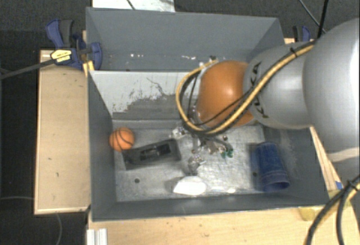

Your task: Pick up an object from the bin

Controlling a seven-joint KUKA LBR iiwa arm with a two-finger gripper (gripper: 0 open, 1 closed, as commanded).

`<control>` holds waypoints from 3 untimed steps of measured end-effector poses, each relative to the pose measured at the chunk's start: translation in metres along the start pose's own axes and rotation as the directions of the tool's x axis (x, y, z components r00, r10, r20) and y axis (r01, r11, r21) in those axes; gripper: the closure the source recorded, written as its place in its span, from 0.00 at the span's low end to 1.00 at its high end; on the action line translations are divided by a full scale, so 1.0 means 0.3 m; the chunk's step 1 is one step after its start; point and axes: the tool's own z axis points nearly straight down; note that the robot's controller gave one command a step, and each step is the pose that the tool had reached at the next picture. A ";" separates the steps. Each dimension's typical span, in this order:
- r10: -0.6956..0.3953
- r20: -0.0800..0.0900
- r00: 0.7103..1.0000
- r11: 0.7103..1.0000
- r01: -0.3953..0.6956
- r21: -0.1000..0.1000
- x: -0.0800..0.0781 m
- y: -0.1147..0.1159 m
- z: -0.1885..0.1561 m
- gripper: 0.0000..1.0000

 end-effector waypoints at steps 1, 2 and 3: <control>-0.022 -0.038 0.999 0.999 0.023 0.026 -0.115 0.160 0.001 1.00; -0.022 -0.038 0.999 0.999 0.023 0.026 -0.115 0.160 0.001 1.00; -0.051 -0.023 0.998 0.999 0.051 -0.001 -0.089 0.190 -0.165 1.00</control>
Offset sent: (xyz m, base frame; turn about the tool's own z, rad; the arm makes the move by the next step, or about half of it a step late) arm 0.0000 0.0000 0.0000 0.0000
